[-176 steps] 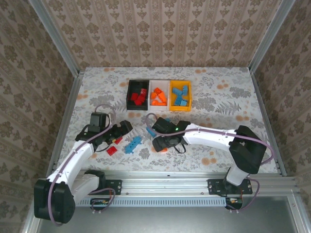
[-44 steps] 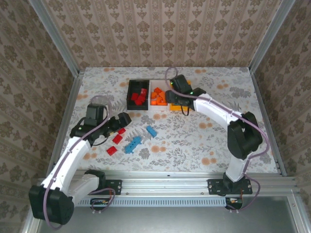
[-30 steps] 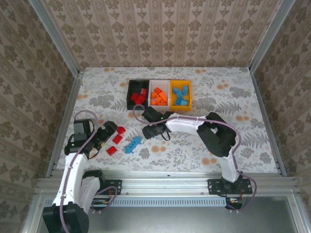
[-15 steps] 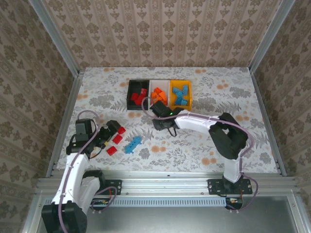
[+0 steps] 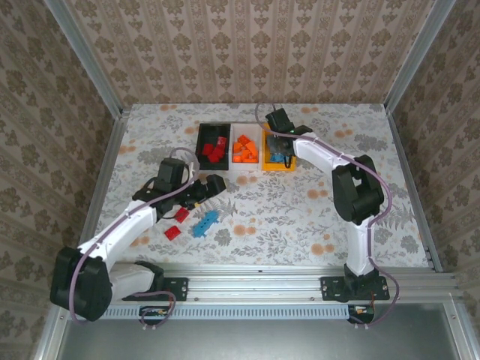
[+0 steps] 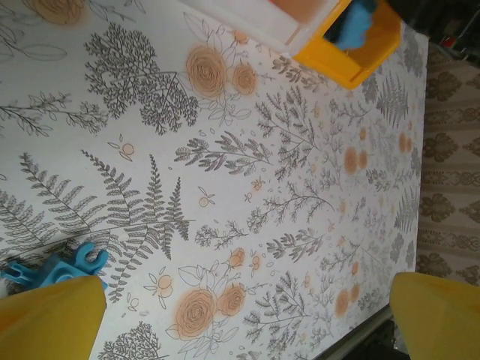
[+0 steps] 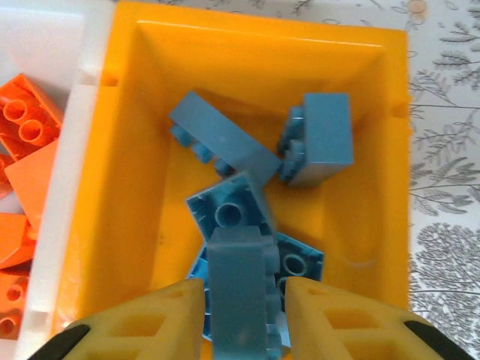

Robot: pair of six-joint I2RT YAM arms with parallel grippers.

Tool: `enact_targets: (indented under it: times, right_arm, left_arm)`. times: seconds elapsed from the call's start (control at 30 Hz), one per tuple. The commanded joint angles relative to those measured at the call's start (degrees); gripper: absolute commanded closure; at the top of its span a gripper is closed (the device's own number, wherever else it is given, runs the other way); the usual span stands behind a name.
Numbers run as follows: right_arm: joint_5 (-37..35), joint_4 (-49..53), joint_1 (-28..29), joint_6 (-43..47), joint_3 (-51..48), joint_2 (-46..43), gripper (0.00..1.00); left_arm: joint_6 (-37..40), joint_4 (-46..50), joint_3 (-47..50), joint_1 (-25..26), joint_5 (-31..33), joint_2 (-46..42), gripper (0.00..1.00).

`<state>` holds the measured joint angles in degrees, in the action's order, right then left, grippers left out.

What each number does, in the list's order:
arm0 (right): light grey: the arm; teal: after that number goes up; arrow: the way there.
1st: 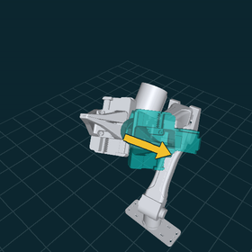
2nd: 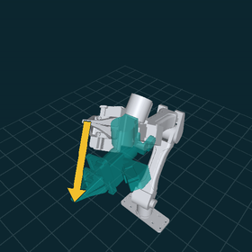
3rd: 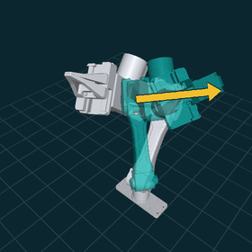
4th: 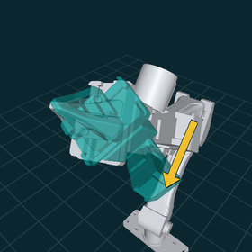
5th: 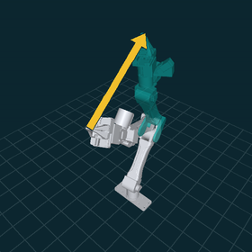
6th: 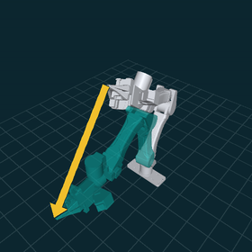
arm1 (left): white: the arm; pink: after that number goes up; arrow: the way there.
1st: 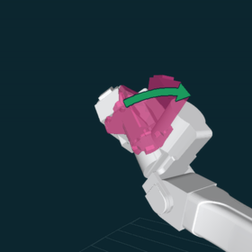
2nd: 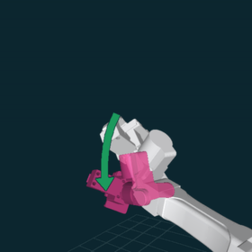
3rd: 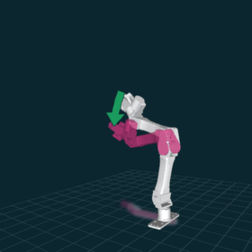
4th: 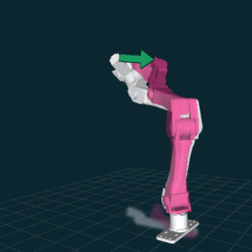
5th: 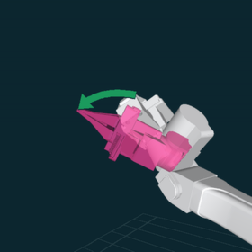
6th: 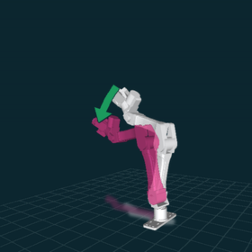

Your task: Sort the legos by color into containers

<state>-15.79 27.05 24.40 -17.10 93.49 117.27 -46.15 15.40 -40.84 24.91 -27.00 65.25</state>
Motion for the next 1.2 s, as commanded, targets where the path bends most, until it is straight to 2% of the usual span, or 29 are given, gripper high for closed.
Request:
enact_targets:
  times: [0.0, 0.03, 0.13, 0.23, 0.27, 0.37, 0.5, 0.7, 0.8, 0.97, 1.17]
  right_arm:
    - [-3.3, 3.3, 0.5, 2.3, 3.0, 0.4, 0.45]
    - [-3.8, 4.8, 0.5, 2.2, 3.2, 0.2, 0.42]
    - [-4.1, 3.9, 1.6, 2.0, 0.4, -4.2, 0.42]
    - [-4.6, 0.5, 6.1, 0.2, -4.8, -11.7, 0.42]
    - [-4.3, -0.3, 8.2, -0.9, -6.6, -13.9, 0.42]
    - [-3.1, 0.2, 16.8, -2.7, -9.2, -16.0, 0.3]
    - [1.7, 0.6, 25.3, -15.2, -11.7, -14.0, 0.23]
    - [11.8, -4.5, 34.2, -31.3, -13.7, -9.4, 0.21]
    - [16.2, -7.3, 35.9, -36.2, -14.1, -6.5, 0.19]
    - [23.8, -14.9, 36.3, -41.7, -15.2, -1.3, 0.19]
    - [26.7, -17.4, 36.3, -43.6, -13.3, 2.8, 0.19]
  left_arm:
    - [2.0, 2.7, 1.6, -1.3, 2.1, -4.9, 0.0]
    - [1.9, 2.9, 2.4, -1.8, 2.0, -6.0, 0.0]
    - [2.3, 5.6, 3.3, -4.3, 1.6, -10.2, 0.0]
    - [4.5, 10.5, 3.5, -8.4, 2.3, -14.3, 0.0]
    - [5.0, 11.8, 4.0, -10.6, 2.4, -15.6, 0.0]
    - [4.6, 15.2, 6.4, -20.0, 0.5, -18.0, 0.0]
    - [4.0, 17.6, 9.9, -32.3, -5.7, -17.6, 0.0]
    - [6.0, 18.6, 11.8, -42.8, -12.0, -16.4, 0.0]
    - [6.4, 18.3, 12.0, -45.7, -13.3, -16.4, 0.0]
    - [5.3, 17.4, 12.1, -46.6, -15.3, -16.6, 0.0]
    - [5.9, 18.2, 12.0, -46.8, -15.5, -17.0, 0.0]
